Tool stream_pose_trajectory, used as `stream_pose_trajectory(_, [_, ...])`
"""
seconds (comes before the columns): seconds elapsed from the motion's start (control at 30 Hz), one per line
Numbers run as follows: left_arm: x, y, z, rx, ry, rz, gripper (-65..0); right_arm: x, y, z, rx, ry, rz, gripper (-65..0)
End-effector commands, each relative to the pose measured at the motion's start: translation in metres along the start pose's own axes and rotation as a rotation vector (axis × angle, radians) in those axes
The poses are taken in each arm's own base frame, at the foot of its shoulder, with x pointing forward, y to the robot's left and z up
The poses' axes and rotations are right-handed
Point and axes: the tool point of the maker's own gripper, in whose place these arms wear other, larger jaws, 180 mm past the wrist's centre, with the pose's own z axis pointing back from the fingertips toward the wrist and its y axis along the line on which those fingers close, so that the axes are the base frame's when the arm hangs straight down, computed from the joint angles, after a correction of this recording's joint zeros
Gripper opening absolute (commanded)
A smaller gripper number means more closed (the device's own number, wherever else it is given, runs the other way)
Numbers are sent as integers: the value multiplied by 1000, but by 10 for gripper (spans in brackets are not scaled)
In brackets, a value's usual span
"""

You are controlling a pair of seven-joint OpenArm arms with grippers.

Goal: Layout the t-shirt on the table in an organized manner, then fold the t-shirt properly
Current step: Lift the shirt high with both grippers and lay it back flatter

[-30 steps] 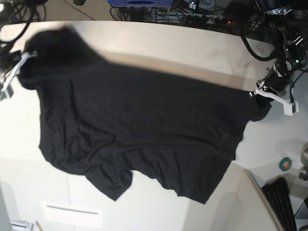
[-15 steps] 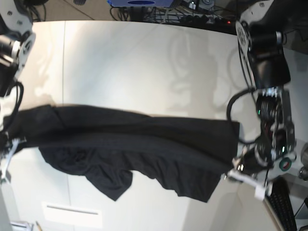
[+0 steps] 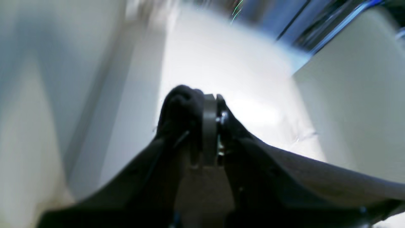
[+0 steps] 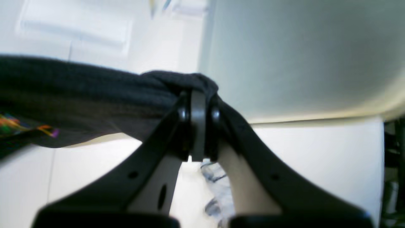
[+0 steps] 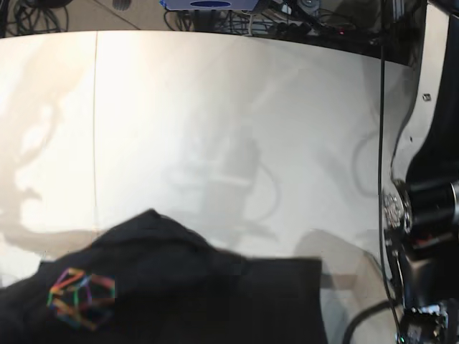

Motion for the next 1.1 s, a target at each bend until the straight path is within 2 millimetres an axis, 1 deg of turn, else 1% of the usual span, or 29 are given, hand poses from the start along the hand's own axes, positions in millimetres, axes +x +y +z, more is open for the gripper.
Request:
stream_pose_trajectory(0.0, [40, -12, 8, -19, -96, -26, -650, 19, -29, 21, -62, -37, -24, -650])
stream_pose_trajectory(0.03, [42, -16, 12, -29, -105, -38, -650, 20, -38, 29, -85, -26, -31, -650])
stream_pose_trajectory(0.1, [40, -21, 24, -43, -110, -60, -650, 16, -52, 45, -140, -9, -33, -650])
stream_pose_trajectory(0.13, [32, -17, 31, -41, -105, -57, -650, 7, -52, 46, -159, 17, -25, -650])
stream_pose_trajectory(0.17, [25, -13, 40, -37, -107, -51, -650, -7, -51, 47, -182, 54, -10, -650])
stream_pose_trajectory(0.23, [15, -5, 60, -26, -117, -53, -650, -28, -52, 57, -239, 103, 14, -650])
stream_pose_trajectory(0.3, [-6, 11, 82, 5, -108, -52, -650, -62, -45, 64, -295, 175, 62, -650])
stream_pose_trajectory(0.33, [-19, 19, 92, 23, -96, -49, -650, -78, -38, 66, -313, 203, 92, -650])
stream_pose_trajectory(0.37, [-36, 28, 101, 43, -75, -50, -650, -92, -27, 67, -317, 222, 118, -650])
stream_pose_trajectory(0.4, [-56, 38, 111, 67, -46, -46, -650, -111, -14, 66, -315, 250, 148, -650])
stream_pose_trajectory(0.47, [-103, 56, 131, 112, 25, -41, -650, -155, 12, 63, -290, 328, 216, -650])
stream_pose_trajectory(0.53, [-155, 73, 149, 156, 126, -25, -650, -206, 45, 51, -208, 410, 245, -650])
stream_pose_trajectory(0.6, [-211, 87, 169, 192, 243, -2, -650, -255, 82, 36, -84, 451, 213, -650])
stream_pose_trajectory(0.67, [-258, 101, 187, 227, 338, 33, -650, -305, 117, 21, 39, 502, 173, -650])
stream_pose_trajectory(0.7, [-277, 108, 195, 246, 367, 49, -650, -327, 132, 15, 92, 527, 155, -650])
stream_pose_trajectory(0.8, [-314, 124, 217, 292, 412, 76, -650, -379, 161, 6, 199, 593, 80, -650])
stream_pose_trajectory(0.87, [-333, 132, 230, 318, 436, 88, -650, -410, 177, 3, 260, 633, 18, -650])
stream_pose_trajectory(0.97, [-352, 138, 246, 341, 474, 102, -650, -441, 191, 3, 310, 657, -56, -650])
stream_pose_trajectory(1.07, [-367, 141, 263, 360, 511, 108, -650, -459, 194, 10, 318, 675, -60, -650])
